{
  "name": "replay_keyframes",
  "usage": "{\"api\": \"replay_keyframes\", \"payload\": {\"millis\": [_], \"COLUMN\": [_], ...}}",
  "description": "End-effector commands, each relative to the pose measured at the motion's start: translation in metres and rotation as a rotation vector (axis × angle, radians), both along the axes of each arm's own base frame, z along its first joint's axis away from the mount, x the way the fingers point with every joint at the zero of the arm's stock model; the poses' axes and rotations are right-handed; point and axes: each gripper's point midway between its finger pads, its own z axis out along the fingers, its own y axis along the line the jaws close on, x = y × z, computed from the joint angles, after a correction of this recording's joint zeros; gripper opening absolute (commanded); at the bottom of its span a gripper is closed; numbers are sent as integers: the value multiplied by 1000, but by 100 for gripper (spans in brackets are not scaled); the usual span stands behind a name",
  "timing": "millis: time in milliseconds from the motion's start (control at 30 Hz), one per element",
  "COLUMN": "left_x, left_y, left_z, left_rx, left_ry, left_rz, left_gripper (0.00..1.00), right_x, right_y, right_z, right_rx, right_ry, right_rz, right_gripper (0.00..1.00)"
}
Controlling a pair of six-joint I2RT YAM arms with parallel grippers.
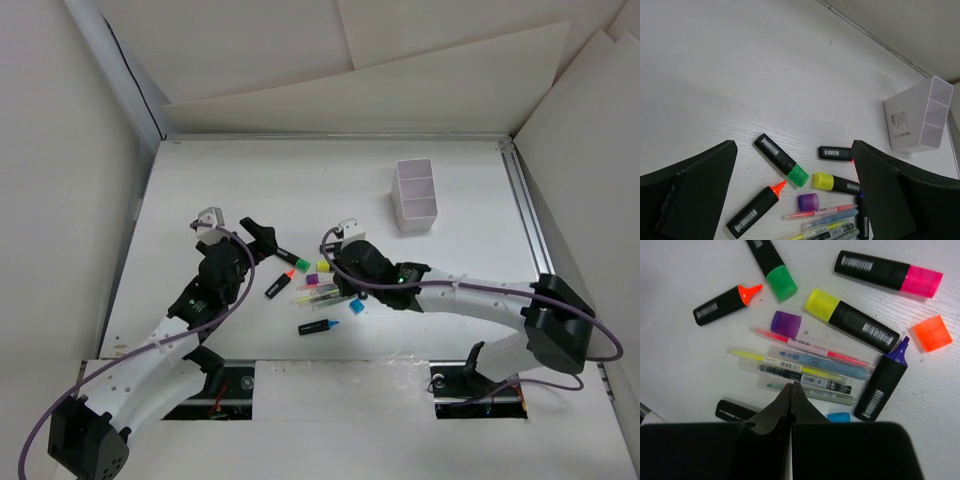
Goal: Sort the stationery into containers
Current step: Pick up the pen from the center of the board.
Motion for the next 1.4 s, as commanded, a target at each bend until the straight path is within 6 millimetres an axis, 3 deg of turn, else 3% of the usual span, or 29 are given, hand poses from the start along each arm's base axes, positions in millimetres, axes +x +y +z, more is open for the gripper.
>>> {"api": "replay_keyframes", "payload": {"millis": [0, 100, 133, 167, 200, 267, 367, 433, 533, 633, 800, 967, 1367], "left_x": [9, 13, 13, 13, 13, 12, 7, 5, 1, -3, -3, -1, -4], "left_y": [7, 0, -2, -2, 0, 3, 5, 8, 16, 20, 22, 19, 21], "left_z": [28, 28, 23, 23, 23, 25, 36, 37, 37, 42, 40, 34, 42], "left_rx": [-13, -26, -18, -18, -20, -33, -50, -54, -73, -96, -94, -84, -99], "left_ry": [-58, -78, -75, -75, -74, -78, -109, -119, -130, -154, -155, -136, -161], "left_rz": [50, 21, 6, 6, 8, 12, 12, 21, 56, 67, 79, 70, 71], "left_gripper": [100, 100, 87, 63, 48, 31, 35, 48, 57, 59, 61, 62, 63], "right_x": [2, 5, 7, 7, 5, 4, 1, 1, -2, -3, -16, -28, -26], "right_y": [15, 25, 31, 35, 39, 47, 50, 54, 56, 53, 56, 51, 42], "right_z": [2, -13, -22, -27, -31, -42, -51, -47, -47, -56, -53, -66, -73], "right_rx": [12, -44, -73, -95, -101, -136, -157, -144, -149, -180, -190, -241, -326], "right_ry": [-26, -12, 6, 15, 35, 45, 60, 60, 55, 68, 63, 117, 101], "right_rz": [47, 85, 104, 128, 144, 176, 186, 195, 210, 217, 244, 272, 226], "right_gripper": [0, 21, 28, 29, 29, 32, 34, 35, 35, 35, 34, 48, 49]}}
